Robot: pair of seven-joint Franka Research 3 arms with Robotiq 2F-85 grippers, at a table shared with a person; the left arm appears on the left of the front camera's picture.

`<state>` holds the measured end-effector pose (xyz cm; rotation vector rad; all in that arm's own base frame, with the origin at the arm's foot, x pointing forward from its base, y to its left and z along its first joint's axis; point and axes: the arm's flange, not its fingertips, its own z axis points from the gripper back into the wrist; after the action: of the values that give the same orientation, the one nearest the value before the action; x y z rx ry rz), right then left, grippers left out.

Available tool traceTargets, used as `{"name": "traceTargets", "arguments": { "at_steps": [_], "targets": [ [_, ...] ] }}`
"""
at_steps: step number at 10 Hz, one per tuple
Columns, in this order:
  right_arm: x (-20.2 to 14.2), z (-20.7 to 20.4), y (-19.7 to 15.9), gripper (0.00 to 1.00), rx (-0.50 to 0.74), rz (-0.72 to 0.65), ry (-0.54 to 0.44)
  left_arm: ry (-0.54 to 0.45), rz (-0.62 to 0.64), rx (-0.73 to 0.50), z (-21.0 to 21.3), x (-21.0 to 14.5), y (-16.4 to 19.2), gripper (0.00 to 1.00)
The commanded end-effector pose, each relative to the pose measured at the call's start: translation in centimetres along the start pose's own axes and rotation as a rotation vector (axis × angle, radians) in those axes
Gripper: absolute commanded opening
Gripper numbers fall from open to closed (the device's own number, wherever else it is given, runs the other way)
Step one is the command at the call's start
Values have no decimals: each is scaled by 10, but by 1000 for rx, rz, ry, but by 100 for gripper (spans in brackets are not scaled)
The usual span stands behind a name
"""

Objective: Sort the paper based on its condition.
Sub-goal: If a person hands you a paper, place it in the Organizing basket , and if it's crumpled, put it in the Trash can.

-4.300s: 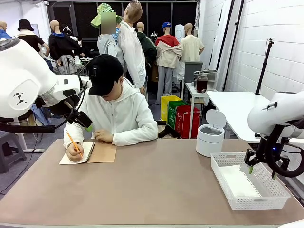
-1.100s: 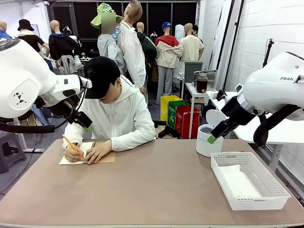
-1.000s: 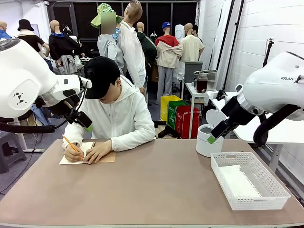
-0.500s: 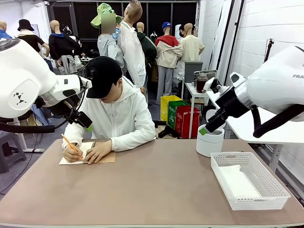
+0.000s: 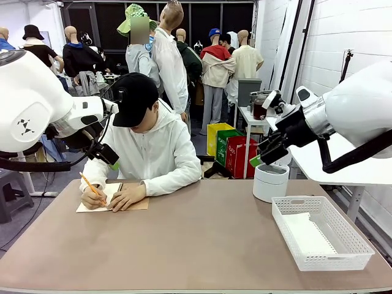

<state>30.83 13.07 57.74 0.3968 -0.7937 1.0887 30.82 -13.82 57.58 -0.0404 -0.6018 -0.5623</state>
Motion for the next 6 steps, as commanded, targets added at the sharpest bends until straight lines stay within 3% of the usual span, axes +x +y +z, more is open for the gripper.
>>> {"name": "traceTargets", "arguments": {
  "at_steps": [1,2,6],
  "targets": [
    [-16,-11,6,100,30,-3,-24,0,1,-1,0,-1,1,100],
    [0,0,0,100,0,0,0,0,1,-1,0,-1,1,100],
    [0,0,0,100,0,0,0,0,1,-1,0,-1,1,100]
  ]
}}
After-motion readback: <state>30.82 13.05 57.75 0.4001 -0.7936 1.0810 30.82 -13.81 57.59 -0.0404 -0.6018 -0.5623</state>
